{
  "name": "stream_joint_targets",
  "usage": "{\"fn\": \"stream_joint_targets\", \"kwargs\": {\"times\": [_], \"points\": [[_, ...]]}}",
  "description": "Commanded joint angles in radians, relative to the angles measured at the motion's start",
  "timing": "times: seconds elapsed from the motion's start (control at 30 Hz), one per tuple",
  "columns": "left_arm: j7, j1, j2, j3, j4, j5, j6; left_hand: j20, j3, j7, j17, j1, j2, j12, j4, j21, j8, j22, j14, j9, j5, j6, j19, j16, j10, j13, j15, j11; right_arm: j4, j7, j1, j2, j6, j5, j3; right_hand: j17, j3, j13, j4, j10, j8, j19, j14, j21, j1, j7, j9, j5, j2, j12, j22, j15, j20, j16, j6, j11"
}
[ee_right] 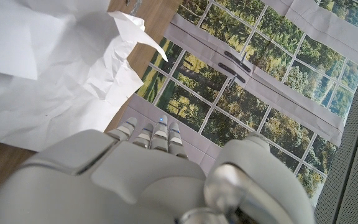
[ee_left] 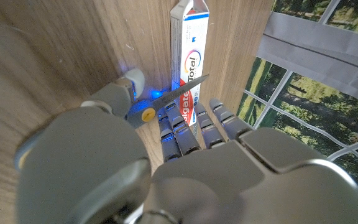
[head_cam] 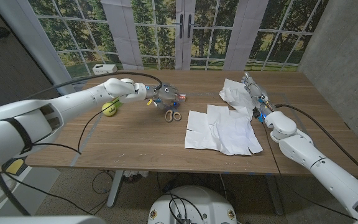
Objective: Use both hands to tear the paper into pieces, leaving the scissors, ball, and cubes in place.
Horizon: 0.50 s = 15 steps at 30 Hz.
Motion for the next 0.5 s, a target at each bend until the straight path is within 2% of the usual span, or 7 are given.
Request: {"fn": "stream_joint_targets", "kwargs": {"times": [0.03, 0.17, 0.33, 0.4, 0.5], "points": [[0.043, 0.02, 0.002, 0.005, -0.003, 0.016, 0.026, -0.08, -0.011, -0.011, 0.01, 0.042, 0.003, 0.029, 0.001, 0.006, 0.015, 0.007, 0.037, 0.017, 0.01, 0.017, 0.018, 0.011, 0.021, 0.03, -0.178, -0.001, -0.008, -0.002, -0.01, -0.001, 0.003, 0.007, 0.006, 0.002, 0.002, 0.003, 0.0, -0.001, -0.002, -0.009, -0.009, 0.005, 0.002, 0.0, 0.002, -0.003, 0.007, -0.003, 0.001, 0.003, 0.005, 0.006, 0.002, -0.001], [0.052, 0.026, 0.002, 0.006, -0.006, 0.022, 0.038, -0.081, -0.017, -0.011, 0.016, 0.059, 0.008, 0.049, 0.004, 0.008, 0.025, 0.008, 0.066, 0.021, 0.011, 0.037, 0.023, 0.017, 0.033, 0.049, -0.179, -0.001, -0.011, -0.001, -0.015, -0.003, 0.006, 0.008, 0.007, 0.002, 0.002, 0.003, 0.0, -0.001, -0.002, -0.009, -0.009, 0.005, 0.002, -0.002, 0.002, -0.004, 0.008, -0.003, 0.001, 0.003, 0.004, 0.006, 0.002, -0.001], [0.093, 0.036, 0.005, 0.008, -0.005, 0.033, 0.06, -0.083, -0.042, -0.01, 0.034, 0.113, 0.022, 0.13, 0.009, 0.013, 0.086, 0.011, 0.132, 0.041, -0.007, 0.152, 0.038, 0.02, 0.091, 0.12, -0.181, -0.001, -0.015, -0.003, -0.022, -0.004, 0.008, 0.014, 0.012, 0.002, 0.003, 0.003, 0.0, -0.001, -0.002, -0.009, -0.009, 0.006, 0.002, -0.001, 0.002, -0.004, 0.009, -0.003, 0.001, 0.003, 0.005, 0.006, 0.002, 0.0], [0.098, 0.038, 0.005, 0.007, -0.005, 0.034, 0.065, -0.085, -0.046, -0.01, 0.039, 0.127, 0.027, 0.147, 0.009, 0.014, 0.1, 0.012, 0.153, 0.046, -0.012, 0.174, 0.042, 0.024, 0.104, 0.134, -0.182, -0.001, -0.017, -0.004, -0.024, -0.004, 0.007, 0.015, 0.014, 0.002, 0.003, 0.003, 0.0, 0.0, -0.001, -0.009, -0.009, 0.006, 0.002, -0.002, 0.002, -0.005, 0.009, -0.002, 0.001, 0.003, 0.004, 0.006, 0.003, 0.001], [0.092, 0.04, 0.005, 0.007, -0.007, 0.034, 0.07, -0.086, -0.047, -0.01, 0.042, 0.133, 0.029, 0.155, 0.01, 0.016, 0.103, 0.012, 0.163, 0.045, -0.015, 0.18, 0.047, 0.026, 0.11, 0.14, -0.183, -0.001, -0.018, -0.002, -0.027, -0.005, 0.01, 0.017, 0.015, 0.002, 0.004, 0.003, 0.0, 0.0, -0.001, -0.008, -0.008, 0.006, 0.001, -0.002, 0.002, -0.005, 0.01, -0.003, 0.001, 0.002, 0.005, 0.006, 0.003, 0.001]]}}
